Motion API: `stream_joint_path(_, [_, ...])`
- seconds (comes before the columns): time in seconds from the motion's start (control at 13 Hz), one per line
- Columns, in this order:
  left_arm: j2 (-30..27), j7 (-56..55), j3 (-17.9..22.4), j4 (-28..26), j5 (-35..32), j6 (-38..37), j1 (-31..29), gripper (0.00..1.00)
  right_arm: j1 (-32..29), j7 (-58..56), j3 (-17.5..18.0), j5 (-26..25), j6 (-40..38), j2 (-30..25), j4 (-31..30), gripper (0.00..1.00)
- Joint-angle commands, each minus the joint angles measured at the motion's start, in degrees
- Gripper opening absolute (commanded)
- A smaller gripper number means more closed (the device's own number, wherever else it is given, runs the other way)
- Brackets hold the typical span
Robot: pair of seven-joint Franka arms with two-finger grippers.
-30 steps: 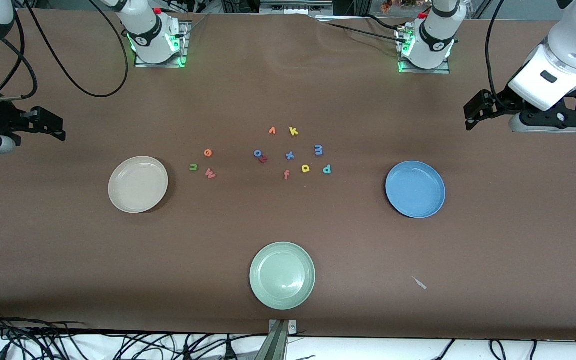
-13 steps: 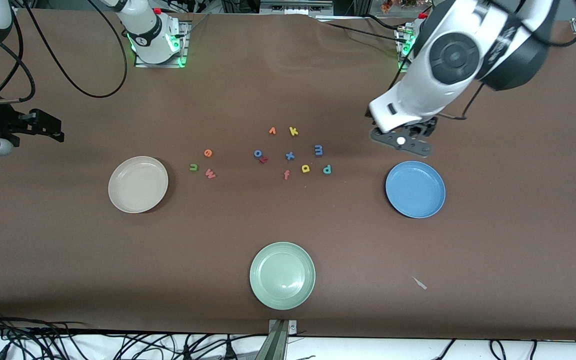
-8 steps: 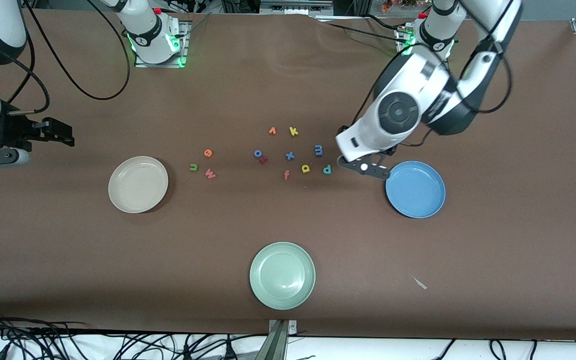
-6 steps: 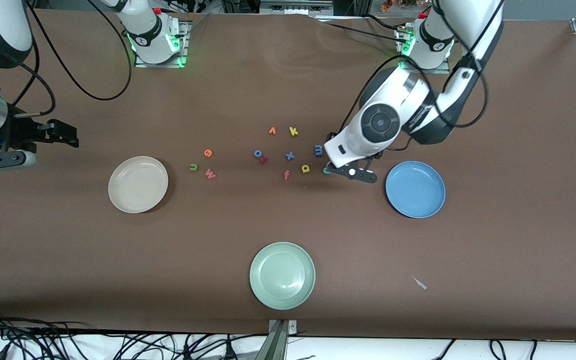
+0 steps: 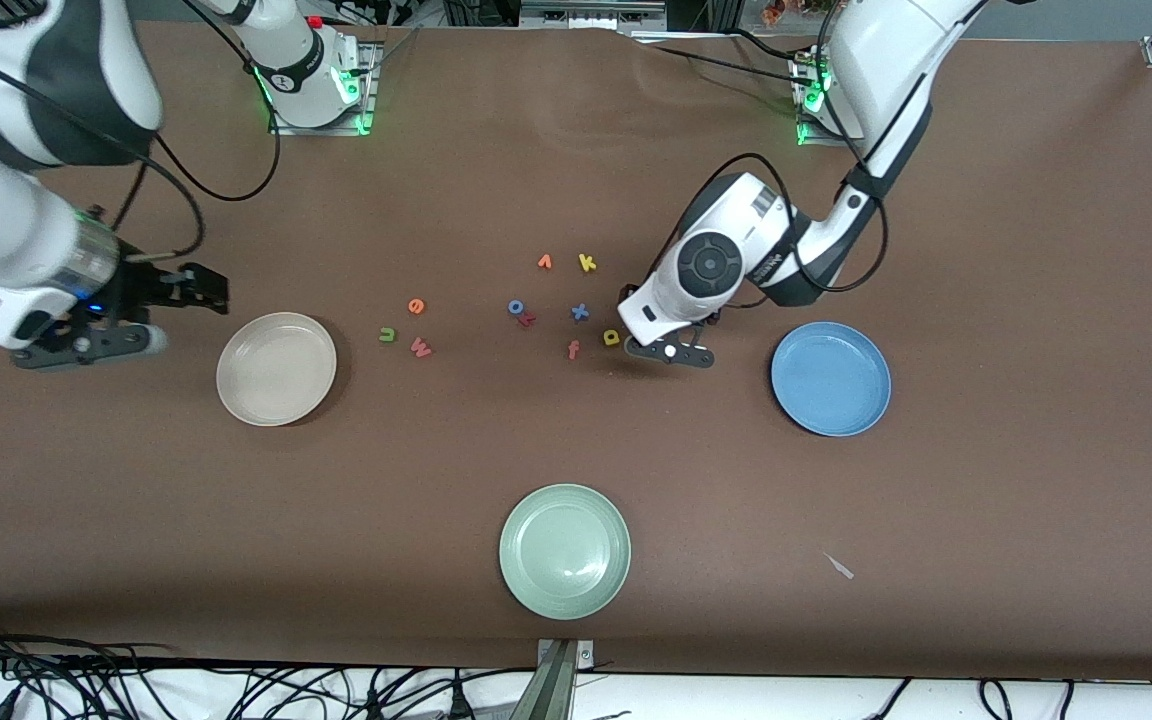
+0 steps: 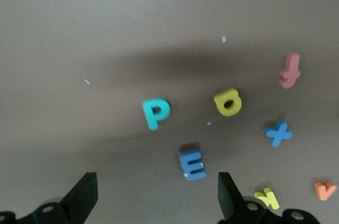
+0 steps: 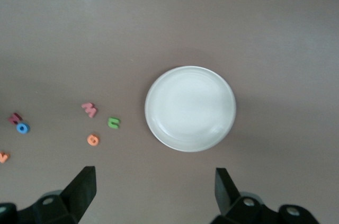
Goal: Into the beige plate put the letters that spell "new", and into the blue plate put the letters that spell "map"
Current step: 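Reach the left gripper to the blue E while the right gripper reaches letters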
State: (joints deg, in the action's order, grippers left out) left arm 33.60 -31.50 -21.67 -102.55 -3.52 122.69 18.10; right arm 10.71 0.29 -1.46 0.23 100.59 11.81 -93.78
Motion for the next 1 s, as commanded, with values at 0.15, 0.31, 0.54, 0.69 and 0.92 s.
stream_joint_path(0.15, [3.66, -7.33, -0.13, -0.46, -8.69, 3.42, 2.12, 1.0, -0.17, 9.96, 5.66, 0.65, 16.88, -0.04, -12.8, 0.99])
stream_joint_path(0.31, [4.63, -11.54, -0.48, -0.64, -8.52, 5.18, 3.08, 1.0, -0.17, 14.28, 8.3, 0.56, 23.57, 0.92, -17.38, 0.99])
stream_joint_path(0.54, [6.04, -13.4, -0.57, -1.16, -8.17, 6.86, 4.05, 0.93, -0.17, 17.9, 10.24, -0.31, 34.02, 3.12, -23.96, 0.99])
stream_joint_path(0.69, [5.34, -17.17, -1.79, -2.92, -7.9, 7.04, 3.7, 0.78, -0.17, 18.17, 10.25, -0.32, 38.44, 4.61, -27.15, 0.99])
stream_joint_path(0.92, [5.07, -17.8, -3.12, -3.63, -7.9, 7.04, 3.09, 0.37, -0.08, 19.04, 10.25, -0.32, 40.37, 6.46, -29.26, 0.99])
